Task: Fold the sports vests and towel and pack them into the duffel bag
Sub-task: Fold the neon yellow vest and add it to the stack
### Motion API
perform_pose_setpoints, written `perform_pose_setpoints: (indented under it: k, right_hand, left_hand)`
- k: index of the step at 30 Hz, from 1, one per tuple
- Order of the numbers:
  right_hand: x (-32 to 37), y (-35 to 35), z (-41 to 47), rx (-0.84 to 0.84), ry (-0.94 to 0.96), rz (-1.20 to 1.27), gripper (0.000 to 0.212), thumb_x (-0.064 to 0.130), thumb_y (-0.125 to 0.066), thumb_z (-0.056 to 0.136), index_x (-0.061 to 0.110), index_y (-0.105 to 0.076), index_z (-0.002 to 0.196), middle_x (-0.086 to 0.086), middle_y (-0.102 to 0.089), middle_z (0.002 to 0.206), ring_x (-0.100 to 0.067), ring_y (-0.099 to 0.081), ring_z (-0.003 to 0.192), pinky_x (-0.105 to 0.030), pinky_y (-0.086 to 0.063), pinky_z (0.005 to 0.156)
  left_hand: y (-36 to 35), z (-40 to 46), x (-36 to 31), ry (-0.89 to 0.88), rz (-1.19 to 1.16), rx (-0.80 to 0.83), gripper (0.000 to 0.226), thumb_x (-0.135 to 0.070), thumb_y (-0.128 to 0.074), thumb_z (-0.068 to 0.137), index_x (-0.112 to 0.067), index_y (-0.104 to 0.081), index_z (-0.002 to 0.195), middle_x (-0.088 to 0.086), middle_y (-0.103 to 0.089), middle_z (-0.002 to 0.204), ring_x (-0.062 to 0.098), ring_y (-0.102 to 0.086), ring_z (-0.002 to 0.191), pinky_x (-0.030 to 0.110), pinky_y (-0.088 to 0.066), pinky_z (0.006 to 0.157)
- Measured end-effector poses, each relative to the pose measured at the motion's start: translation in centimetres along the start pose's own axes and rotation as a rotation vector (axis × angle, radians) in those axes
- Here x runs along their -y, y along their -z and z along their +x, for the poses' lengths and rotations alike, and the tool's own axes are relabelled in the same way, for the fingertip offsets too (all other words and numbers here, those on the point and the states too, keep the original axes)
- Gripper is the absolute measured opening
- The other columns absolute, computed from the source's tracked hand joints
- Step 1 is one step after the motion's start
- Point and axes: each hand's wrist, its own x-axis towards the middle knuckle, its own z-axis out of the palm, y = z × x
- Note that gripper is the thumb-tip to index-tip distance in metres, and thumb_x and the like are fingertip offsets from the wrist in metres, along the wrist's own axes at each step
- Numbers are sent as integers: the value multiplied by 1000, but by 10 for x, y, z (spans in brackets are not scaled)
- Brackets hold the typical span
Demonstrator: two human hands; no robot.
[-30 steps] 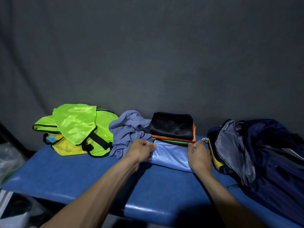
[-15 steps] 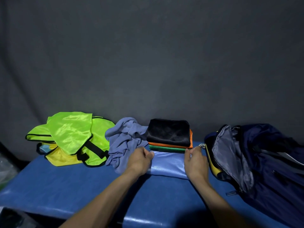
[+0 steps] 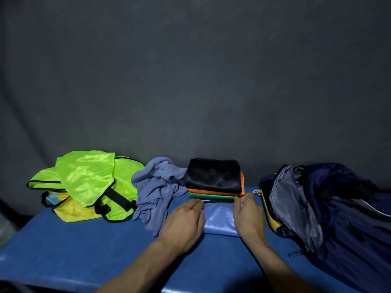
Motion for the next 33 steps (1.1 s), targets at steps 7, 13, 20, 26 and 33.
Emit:
perform_pose_setpoints:
  k: [7,13,20,26,33]
  right_hand:
    - [12,26,-25,-199,539,-401,10,28,-57,96,18,-60,97,-2,-57,99,-26,-56,85,-40,-45,68]
    - [-10,7,-43,99,812,-564,51,48,-29,104,24,-65,131,0,-63,133,-25,-62,120,-43,-56,95]
    - [1,6,-49,158,677,-580,74,53,-5,107,20,-66,132,0,-62,136,-24,-58,124,-49,-35,105]
    - [51,6,-65,113,802,-179,45,45,-34,103,19,-59,129,4,-58,128,-19,-53,117,-29,-33,100]
    - [68,-8,-81,239,797,-102,68,65,-18,102,20,-59,133,9,-60,131,-8,-46,123,-21,-30,99]
  left_hand:
    - [-21,-12,-2,41,30,44,80,-62,-5,102,-12,-35,156,4,-38,159,22,-34,147,33,-23,123]
    - [-6,-16,12,1,53,210,80,-67,-20,103,-18,-4,163,-8,-4,170,10,3,157,33,7,126]
    - [37,-24,18,-98,13,88,60,-51,-24,105,-16,-45,149,3,-39,160,23,-36,145,41,-28,121]
    - [118,-41,121,447,159,-470,32,-36,-63,93,-19,-64,120,6,-62,118,35,-58,105,45,-47,83]
    - [114,-82,187,902,243,-140,44,-53,-61,94,-17,-60,120,8,-50,131,35,-45,122,48,-43,95]
